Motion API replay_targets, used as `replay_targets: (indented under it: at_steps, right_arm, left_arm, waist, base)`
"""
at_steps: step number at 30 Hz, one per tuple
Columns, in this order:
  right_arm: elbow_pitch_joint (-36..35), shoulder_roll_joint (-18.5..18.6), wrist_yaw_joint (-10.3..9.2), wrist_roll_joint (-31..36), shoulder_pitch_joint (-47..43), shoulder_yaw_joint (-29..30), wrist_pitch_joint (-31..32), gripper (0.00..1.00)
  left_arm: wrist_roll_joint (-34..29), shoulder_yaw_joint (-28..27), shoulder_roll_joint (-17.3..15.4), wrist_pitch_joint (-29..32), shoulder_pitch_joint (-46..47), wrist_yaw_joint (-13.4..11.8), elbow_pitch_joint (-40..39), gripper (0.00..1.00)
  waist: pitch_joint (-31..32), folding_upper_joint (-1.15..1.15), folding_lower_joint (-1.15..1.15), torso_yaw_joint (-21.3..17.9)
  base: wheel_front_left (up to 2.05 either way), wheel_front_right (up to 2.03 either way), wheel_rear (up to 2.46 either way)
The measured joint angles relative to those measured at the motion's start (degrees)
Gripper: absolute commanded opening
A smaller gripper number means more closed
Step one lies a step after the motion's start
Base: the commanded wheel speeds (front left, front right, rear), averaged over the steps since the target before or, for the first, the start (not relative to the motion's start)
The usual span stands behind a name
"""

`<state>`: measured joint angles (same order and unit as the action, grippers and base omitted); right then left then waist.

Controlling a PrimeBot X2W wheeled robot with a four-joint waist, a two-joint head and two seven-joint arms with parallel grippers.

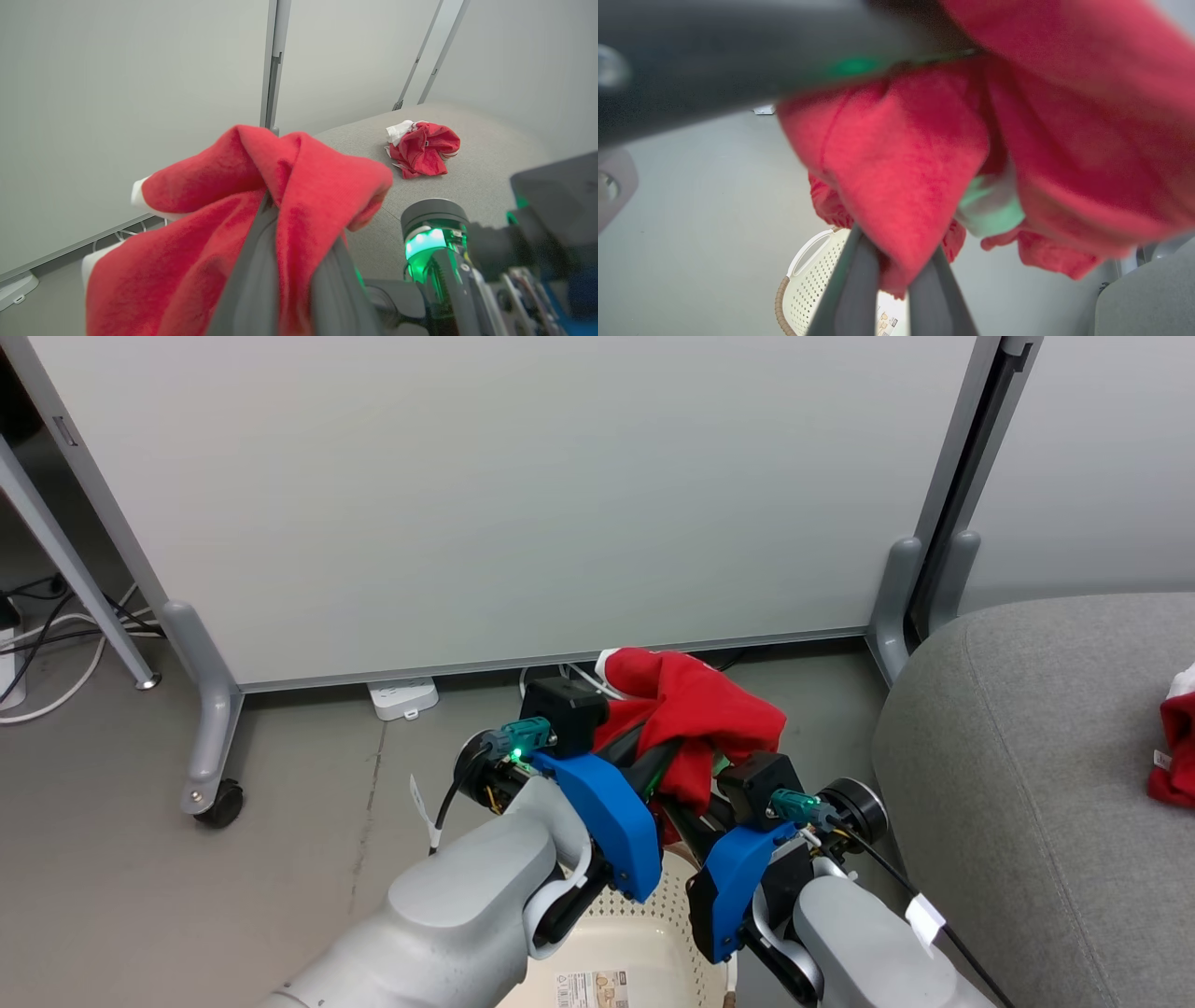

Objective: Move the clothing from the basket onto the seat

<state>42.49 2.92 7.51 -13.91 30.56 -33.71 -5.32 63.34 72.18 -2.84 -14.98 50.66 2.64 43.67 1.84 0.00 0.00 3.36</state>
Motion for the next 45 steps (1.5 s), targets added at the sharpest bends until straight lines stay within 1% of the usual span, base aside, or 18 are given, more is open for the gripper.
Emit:
replay_targets:
  at_steps: [11, 18, 19, 20, 21, 25, 30, 37, 45]
  right_arm:
    - [0.8, 0.0, 0.01, -0.8, 0.7, -0.5, -0.7, 0.00]
    - [1.1, 0.0, 0.00, -0.8, 0.9, -0.6, -0.8, 0.00]
    - [1.1, 0.0, 0.01, -0.8, 0.9, -0.6, -0.8, 0.00]
    - [1.1, 0.0, 0.01, -0.8, 0.9, -0.7, -0.8, 0.00]
    - [1.1, 0.0, 0.00, -0.8, 1.0, -0.7, -1.0, 0.00]
    - [1.1, 0.0, 0.01, -0.8, 1.1, -0.8, -1.0, 0.00]
    - [1.2, 0.0, 0.01, -0.6, 1.1, -0.2, -1.3, 0.00]
    - [1.5, 0.0, 0.00, 0.3, 0.9, 1.1, -1.4, 0.00]
    - [1.5, 0.0, 0.00, 1.3, 0.6, 2.7, -1.5, 0.00]
  left_arm:
    - [-0.5, -0.8, 0.0, 0.0, 0.1, 0.0, -0.1, 0.00]
    - [-2.1, -1.7, 0.0, 0.0, 0.1, -0.1, -0.5, 0.00]
    - [-2.2, -1.9, 0.0, 0.0, 0.1, -0.1, -0.7, 0.11]
    - [-2.6, -2.3, 0.0, 0.0, 0.0, -0.1, -0.9, 0.46]
    - [-3.3, -2.9, 0.0, 0.0, 0.0, -0.2, -1.2, 1.00]
    - [-7.9, -7.4, 0.0, 0.0, -1.3, -0.5, -3.2, 1.00]
    - [-14.1, -13.0, -0.5, -0.1, -5.9, 0.2, -6.0, 1.00]
    - [-22.8, -21.2, -2.6, -0.1, -14.7, 1.0, -12.2, 1.00]
    - [-32.2, -30.9, -5.1, -0.1, -26.5, 1.1, -19.1, 1.00]
  waist:
    - [0.1, 0.00, 0.00, -0.3]
    - [0.1, 0.00, 0.00, -0.3]
    - [0.1, 0.00, 0.00, -0.3]
    - [0.1, 0.00, 0.00, -0.3]
    - [0.1, 0.00, 0.00, -0.3]
    - [-0.2, 0.00, 0.00, -0.4]
    - [-0.3, 0.00, 0.00, -0.3]
    - [-0.5, 0.00, 0.00, 0.2]
    - [-0.5, 0.00, 0.00, 0.4]
  base:
    - [0.00, 0.00, 0.00]
    - [0.00, 0.00, 0.00]
    - [0.00, 0.00, 0.00]
    - [0.00, 0.00, 0.00]
    - [0.00, 0.00, 0.00]
    - [0.00, 0.00, 0.00]
    - [0.00, 0.00, 0.00]
    - [0.00, 0.00, 0.00]
    - [0.00, 0.00, 0.00]
